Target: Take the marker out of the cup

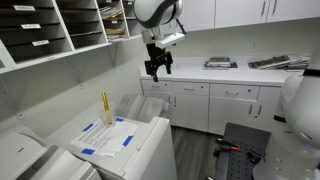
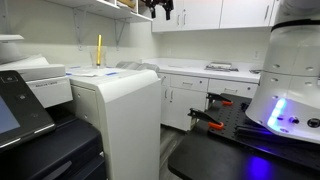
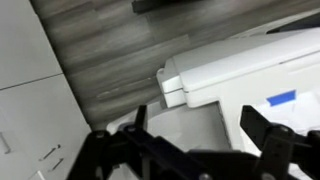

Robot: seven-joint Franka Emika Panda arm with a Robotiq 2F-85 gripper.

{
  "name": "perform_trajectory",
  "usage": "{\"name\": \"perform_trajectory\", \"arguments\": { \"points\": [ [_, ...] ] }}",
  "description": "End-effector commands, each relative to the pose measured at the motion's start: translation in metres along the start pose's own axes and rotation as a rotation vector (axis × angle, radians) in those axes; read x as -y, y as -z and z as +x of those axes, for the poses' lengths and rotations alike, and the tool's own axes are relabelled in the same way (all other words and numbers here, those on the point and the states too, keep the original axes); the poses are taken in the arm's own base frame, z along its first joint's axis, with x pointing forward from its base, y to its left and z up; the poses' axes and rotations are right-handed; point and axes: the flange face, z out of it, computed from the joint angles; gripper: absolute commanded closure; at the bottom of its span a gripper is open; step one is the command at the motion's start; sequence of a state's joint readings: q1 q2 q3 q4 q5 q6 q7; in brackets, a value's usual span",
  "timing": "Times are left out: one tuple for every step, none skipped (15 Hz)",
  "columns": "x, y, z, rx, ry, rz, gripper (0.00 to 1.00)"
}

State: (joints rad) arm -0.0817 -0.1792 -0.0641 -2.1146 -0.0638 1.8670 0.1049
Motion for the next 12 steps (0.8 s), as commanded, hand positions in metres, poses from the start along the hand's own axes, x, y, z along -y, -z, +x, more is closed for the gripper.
{"name": "perform_trajectory", "arguments": {
  "points": [
    [0.033, -0.015, 0.039, -0.101, -0.07, 0.047, 0.0],
    [0.047, -0.021, 0.051, -0.144, -0.091, 0.056, 0.0],
    [0.059, -0.026, 0.063, -0.183, -0.104, 0.066, 0.0],
    [0.072, -0.031, 0.075, -0.213, -0.117, 0.081, 0.0],
    [0.083, -0.035, 0.085, -0.244, -0.126, 0.081, 0.0],
    [0.095, -0.037, 0.095, -0.275, -0.139, 0.085, 0.0],
    [0.104, -0.041, 0.105, -0.293, -0.145, 0.086, 0.0],
    [0.113, -0.044, 0.115, -0.321, -0.151, 0.077, 0.0],
    [0.121, -0.048, 0.124, -0.336, -0.155, 0.064, 0.0],
    [0.128, -0.052, 0.133, -0.352, -0.162, 0.049, 0.0],
    [0.135, -0.056, 0.14, -0.368, -0.165, 0.035, 0.0],
    [0.143, -0.059, 0.148, -0.381, -0.164, 0.03, 0.0]
  ]
}}
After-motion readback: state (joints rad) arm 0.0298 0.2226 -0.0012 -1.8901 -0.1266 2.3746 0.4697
